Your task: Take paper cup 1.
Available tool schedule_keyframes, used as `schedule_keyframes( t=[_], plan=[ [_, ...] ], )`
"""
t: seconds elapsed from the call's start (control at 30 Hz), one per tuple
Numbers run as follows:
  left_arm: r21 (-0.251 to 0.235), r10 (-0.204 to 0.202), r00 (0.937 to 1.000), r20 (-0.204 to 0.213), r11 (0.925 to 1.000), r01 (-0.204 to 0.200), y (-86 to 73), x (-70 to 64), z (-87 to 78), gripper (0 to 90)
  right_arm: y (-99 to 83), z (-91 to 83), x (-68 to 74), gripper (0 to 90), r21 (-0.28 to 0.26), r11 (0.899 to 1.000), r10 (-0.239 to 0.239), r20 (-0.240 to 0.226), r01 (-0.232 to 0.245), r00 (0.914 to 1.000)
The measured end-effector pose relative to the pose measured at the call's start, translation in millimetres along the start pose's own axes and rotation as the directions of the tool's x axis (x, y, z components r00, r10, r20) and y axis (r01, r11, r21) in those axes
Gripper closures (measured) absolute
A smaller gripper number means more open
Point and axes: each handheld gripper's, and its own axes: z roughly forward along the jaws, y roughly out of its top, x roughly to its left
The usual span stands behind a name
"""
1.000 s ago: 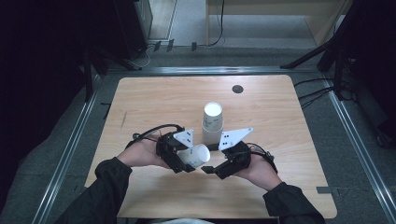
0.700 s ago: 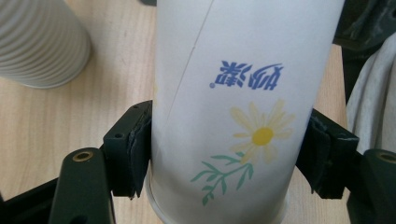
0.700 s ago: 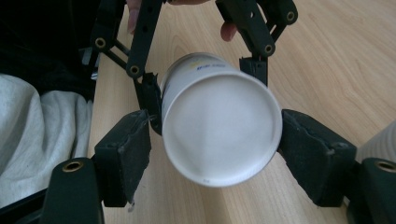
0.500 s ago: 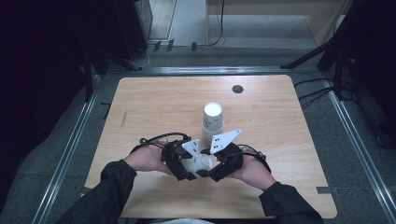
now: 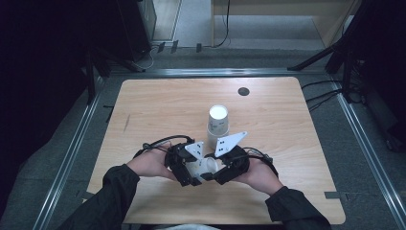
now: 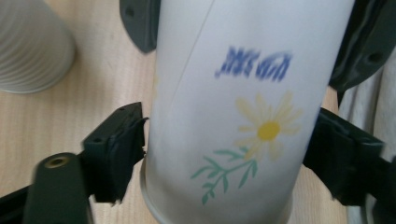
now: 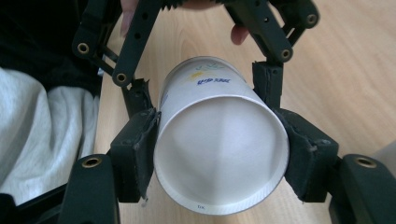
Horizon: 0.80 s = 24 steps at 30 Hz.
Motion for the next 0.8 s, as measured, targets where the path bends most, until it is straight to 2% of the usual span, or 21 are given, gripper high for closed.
schedule_keyframes(
  t=[0.07,0.17,0.3,0.47,0.57,0.63,0.77,0.8],
  plan=[
    [-0.016,-0.012,0.9998,-0.014,0.9998,0.012,-2.2,0.2,-2.9,13.5,1.4,-5.8,-0.9,34.7,-0.021,1.0,0.007,0.003,-0.007,1.0],
    [-0.064,-0.026,0.9992,-0.029,0.9977,0.024,-4.7,1.1,-9.1,12.7,2.4,-12.9,-1.5,34.7,-0.05,0.999,0.014,0.002,-0.014,0.9999],
    [-0.14,-0.034,0.9984,-0.044,0.9898,0.028,-7.2,1.9,-18.7,12.2,3.2,-22.1,-1.3,34.7,-0.087,0.996,0.016,0.001,-0.015,0.9999],
    [-0.228,-0.064,0.9975,-0.029,0.9721,0.055,-11.3,-0.9,-25.1,12.1,5.0,-31.4,-1.2,34.7,-0.119,0.993,0.011,-0.005,-0.011,0.9999],
    [-0.264,-0.062,0.9977,-0.029,0.9632,0.052,-13.1,-3.1,-27.4,11.5,6.1,-34.7,0.0,34.8,-0.13,0.991,0.009,-0.012,-0.01,0.9999],
    [-0.283,-0.066,0.9977,-0.015,0.9572,0.059,-13.4,-4.5,-29.0,10.8,7.0,-36.2,0.6,34.8,-0.137,0.991,0.006,-0.015,-0.008,0.9999],
    [-0.345,-0.054,0.9985,-0.002,0.9371,0.05,-13.9,-9.3,-30.1,10.8,9.2,-38.5,1.3,34.8,-0.155,0.988,0.003,-0.031,-0.008,0.9995],
    [-0.345,-0.054,0.9985,-0.002,0.9371,0.05,-13.9,-9.3,-30.1,10.8,9.2,-38.5,1.3,34.8,-0.155,0.988,0.003,-0.031,-0.008,0.9995]
  ],
)
